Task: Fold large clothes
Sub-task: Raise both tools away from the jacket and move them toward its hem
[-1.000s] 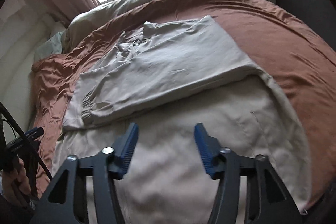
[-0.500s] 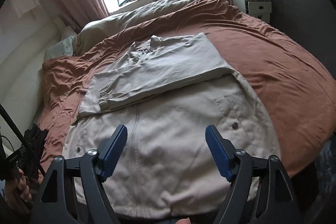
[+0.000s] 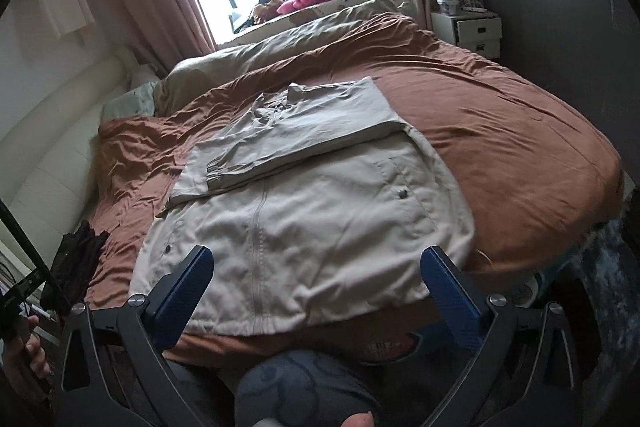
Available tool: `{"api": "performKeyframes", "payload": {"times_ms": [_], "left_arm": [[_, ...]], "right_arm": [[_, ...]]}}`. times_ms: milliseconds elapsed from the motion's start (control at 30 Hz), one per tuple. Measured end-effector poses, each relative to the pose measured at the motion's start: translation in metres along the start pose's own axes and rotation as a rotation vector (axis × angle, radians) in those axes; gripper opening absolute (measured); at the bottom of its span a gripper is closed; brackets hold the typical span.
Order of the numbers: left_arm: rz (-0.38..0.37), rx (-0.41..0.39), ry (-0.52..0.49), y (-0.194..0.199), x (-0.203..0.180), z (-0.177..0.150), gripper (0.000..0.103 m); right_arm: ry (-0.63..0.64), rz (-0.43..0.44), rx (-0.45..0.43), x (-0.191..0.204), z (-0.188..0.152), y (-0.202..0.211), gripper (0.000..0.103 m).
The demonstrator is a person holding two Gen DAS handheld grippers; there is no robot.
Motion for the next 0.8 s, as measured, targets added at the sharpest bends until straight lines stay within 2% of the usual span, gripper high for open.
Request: {"api": "performKeyframes", "payload": {"times_ms": [133,400,633,800], "left_arm": [[-0.004,-0.018,0.005,0.019,0.005,-0.016,0.102],[-0.004,-0.021,0.041,0.038,0.027,-0.044,0.102],[-0.017,-0.016,0.09,0.047,0.06,-0.068,0.102],[-0.018,-0.002,0.14,0.034,0.087,-0.076,0.102]], "right_arm": [[-0.013,0.004,-0.023,-0.008,-0.02,0.023,0.103],[0.005,-0.042,-0.06,-0.025,-0.049,0.056,0.103],[0.042,-0.09,-0.058,-0.038,-0.057,0.073,0.103],[0.045,-0.082,-0.034,-0.05,-0.059,0.065,0.103]]}}
Point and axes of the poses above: each gripper's, at about its wrist camera, not at the fingertips, and y roughly against the way its jaws point, x to its left, z to its top, the point moved 3 cm from there along -y, roughly the way its jaws point, and after that the axes turned 6 degrees about y, right-handed, at the moved point
